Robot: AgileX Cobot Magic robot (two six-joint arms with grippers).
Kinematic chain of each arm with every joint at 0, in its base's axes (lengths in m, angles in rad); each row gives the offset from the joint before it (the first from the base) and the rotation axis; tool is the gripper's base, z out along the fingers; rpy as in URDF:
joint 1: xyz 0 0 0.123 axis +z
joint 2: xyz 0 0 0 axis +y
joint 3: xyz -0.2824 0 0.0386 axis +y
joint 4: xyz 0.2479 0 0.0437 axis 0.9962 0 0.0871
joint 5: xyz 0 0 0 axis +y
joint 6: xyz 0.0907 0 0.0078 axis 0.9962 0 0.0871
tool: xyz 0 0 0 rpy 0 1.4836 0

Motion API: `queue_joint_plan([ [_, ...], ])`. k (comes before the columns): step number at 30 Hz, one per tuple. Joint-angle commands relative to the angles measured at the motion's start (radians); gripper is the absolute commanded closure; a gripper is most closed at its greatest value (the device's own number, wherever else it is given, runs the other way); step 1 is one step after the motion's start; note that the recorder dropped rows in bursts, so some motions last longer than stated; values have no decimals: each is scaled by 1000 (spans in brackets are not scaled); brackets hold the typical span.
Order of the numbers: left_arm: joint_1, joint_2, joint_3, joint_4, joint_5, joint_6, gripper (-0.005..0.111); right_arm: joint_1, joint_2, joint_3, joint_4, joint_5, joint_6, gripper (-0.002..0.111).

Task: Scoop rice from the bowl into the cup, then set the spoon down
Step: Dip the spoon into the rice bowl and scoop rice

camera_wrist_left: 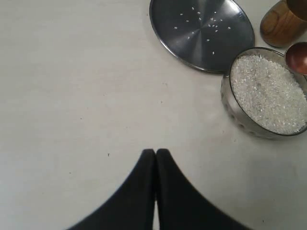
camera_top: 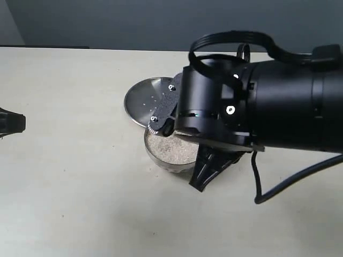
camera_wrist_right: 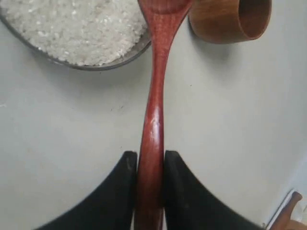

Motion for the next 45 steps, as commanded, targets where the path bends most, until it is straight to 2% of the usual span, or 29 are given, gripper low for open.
queue_joint_plan([
  [1,0,5,-6,-4,-8,-1,106,-1,-5,3,6,10,-119,109],
  [16,0,5,-6,-4,-8,-1,106,-1,107,3,-64,10,-145,109],
  [25,0,5,-6,-4,-8,-1,106,-1,109,3,-38,9,-134,109],
  [34,0,5,-6,-4,-8,-1,106,-1,109,3,13,-99,-134,109],
  [45,0,5,-6,-4,-8,-1,106,-1,109,3,-8,-88,-24,109],
])
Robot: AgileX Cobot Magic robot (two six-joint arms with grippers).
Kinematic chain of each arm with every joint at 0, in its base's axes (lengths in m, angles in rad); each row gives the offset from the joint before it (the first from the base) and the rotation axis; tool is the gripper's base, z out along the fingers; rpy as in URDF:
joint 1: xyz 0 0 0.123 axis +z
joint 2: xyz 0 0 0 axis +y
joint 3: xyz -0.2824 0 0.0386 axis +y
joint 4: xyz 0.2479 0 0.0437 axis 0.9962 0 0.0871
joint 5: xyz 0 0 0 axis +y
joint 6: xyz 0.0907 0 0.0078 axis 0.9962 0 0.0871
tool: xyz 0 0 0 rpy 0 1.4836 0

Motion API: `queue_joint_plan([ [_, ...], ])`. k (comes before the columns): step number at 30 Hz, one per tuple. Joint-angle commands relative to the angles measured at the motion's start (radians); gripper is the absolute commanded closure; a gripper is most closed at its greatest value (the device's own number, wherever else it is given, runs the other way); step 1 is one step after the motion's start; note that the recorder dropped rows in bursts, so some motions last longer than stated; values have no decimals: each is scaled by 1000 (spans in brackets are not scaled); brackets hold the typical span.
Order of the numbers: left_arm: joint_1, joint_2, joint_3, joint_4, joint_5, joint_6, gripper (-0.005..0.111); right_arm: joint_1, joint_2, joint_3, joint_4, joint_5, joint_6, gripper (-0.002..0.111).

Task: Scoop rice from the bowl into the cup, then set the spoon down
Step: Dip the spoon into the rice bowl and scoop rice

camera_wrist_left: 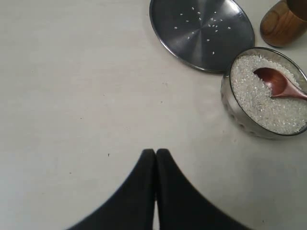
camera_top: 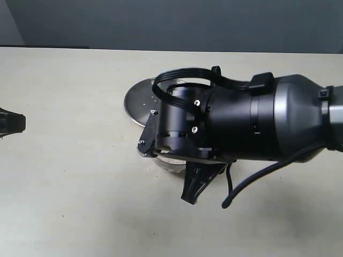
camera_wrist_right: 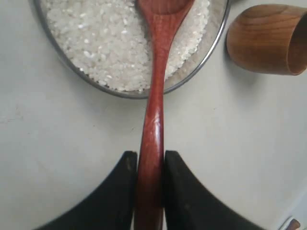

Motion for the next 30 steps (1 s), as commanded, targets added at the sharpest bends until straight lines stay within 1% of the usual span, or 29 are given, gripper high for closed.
queue_joint_plan([
  [1,0,5,-6,-4,-8,-1,106,-1,-2,3,-6,2,52,109],
  [18,0,5,-6,-4,-8,-1,106,-1,-6,3,3,3,182,109],
  [24,0,5,-6,-4,-8,-1,106,-1,-43,3,3,-37,244,109],
  [30,0,5,-6,-4,-8,-1,106,-1,-74,3,3,-36,276,109],
])
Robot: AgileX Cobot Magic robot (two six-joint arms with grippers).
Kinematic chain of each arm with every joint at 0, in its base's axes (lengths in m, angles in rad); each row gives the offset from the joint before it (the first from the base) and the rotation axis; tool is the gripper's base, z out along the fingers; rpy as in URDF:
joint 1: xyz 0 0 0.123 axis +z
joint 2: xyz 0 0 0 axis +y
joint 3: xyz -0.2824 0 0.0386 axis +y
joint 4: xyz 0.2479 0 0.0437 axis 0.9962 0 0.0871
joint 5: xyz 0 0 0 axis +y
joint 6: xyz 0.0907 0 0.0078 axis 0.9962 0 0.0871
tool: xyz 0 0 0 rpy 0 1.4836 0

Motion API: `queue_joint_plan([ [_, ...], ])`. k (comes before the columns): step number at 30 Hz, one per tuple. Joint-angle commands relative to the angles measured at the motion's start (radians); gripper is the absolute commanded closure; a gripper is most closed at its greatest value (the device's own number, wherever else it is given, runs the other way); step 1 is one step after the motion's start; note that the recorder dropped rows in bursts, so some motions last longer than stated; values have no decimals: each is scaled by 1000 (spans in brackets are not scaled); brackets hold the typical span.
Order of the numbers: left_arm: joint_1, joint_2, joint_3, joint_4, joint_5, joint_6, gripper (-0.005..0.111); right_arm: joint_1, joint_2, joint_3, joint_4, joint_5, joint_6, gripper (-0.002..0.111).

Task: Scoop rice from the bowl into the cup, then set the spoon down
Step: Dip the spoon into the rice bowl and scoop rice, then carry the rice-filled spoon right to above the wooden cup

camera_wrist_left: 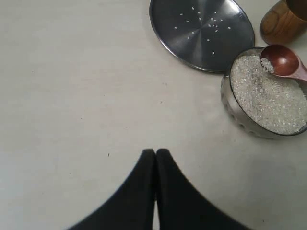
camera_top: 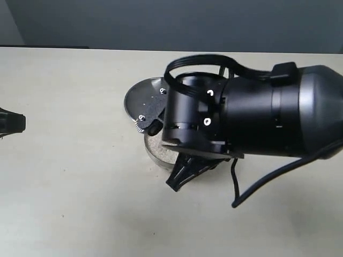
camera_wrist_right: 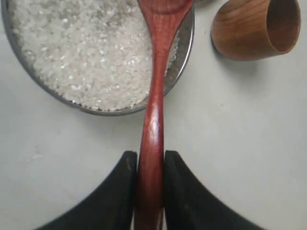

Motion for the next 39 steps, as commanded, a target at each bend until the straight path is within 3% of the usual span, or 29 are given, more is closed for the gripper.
queue_joint_plan([
  [1,0,5,-6,-4,-8,-1,106,-1,-32,3,0,-4,32,109],
  [13,0,5,-6,-4,-8,-1,106,-4,-107,3,-8,-46,131,109],
  [23,0,5,-6,-4,-8,-1,106,-71,-186,5,15,-65,171,109],
  [35,0,5,-6,-4,-8,-1,106,-217,-234,5,19,-77,115,109],
  [39,0,5,-6,-4,-8,-1,106,-318,-234,5,12,-135,68,109],
])
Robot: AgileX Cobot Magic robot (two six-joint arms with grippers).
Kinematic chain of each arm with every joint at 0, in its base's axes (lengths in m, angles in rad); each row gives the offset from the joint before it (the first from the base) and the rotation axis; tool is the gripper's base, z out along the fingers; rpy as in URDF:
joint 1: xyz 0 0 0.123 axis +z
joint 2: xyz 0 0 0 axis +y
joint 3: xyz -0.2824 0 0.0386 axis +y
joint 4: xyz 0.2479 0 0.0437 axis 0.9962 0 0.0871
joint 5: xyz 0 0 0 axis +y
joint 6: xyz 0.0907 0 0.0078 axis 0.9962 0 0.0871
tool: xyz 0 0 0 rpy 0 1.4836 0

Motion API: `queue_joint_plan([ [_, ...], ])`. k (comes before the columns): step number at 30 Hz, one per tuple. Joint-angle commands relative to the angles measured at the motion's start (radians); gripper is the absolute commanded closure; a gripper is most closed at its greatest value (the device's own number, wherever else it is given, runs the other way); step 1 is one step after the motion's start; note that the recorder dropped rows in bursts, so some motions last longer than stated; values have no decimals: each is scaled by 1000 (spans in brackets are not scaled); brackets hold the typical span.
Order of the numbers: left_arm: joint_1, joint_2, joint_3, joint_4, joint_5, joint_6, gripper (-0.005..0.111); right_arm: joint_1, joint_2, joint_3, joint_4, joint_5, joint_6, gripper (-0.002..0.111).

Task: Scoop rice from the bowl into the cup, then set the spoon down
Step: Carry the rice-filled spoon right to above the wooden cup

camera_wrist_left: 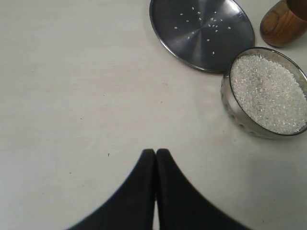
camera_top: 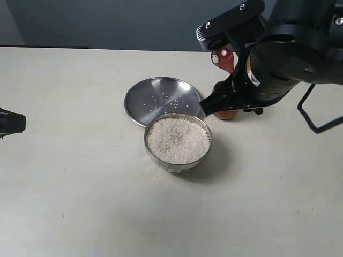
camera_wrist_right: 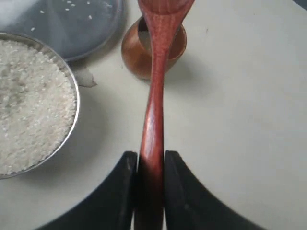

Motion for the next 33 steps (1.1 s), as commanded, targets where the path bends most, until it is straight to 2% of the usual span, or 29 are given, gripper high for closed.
queue_joint_plan([
  [1,0,5,-6,-4,-8,-1,106,-96,-10,5,-14,-69,-52,109],
  [6,0,5,-6,-4,-8,-1,106,-162,17,5,-8,-136,-88,109],
  [14,0,5,-6,-4,-8,-1,106,-173,170,5,-113,-154,-101,109],
  [22,0,5,-6,-4,-8,-1,106,-278,219,5,-84,-155,-97,109],
  [33,0,5,-6,-4,-8,-1,106,-277,221,5,-44,-208,-125,109],
])
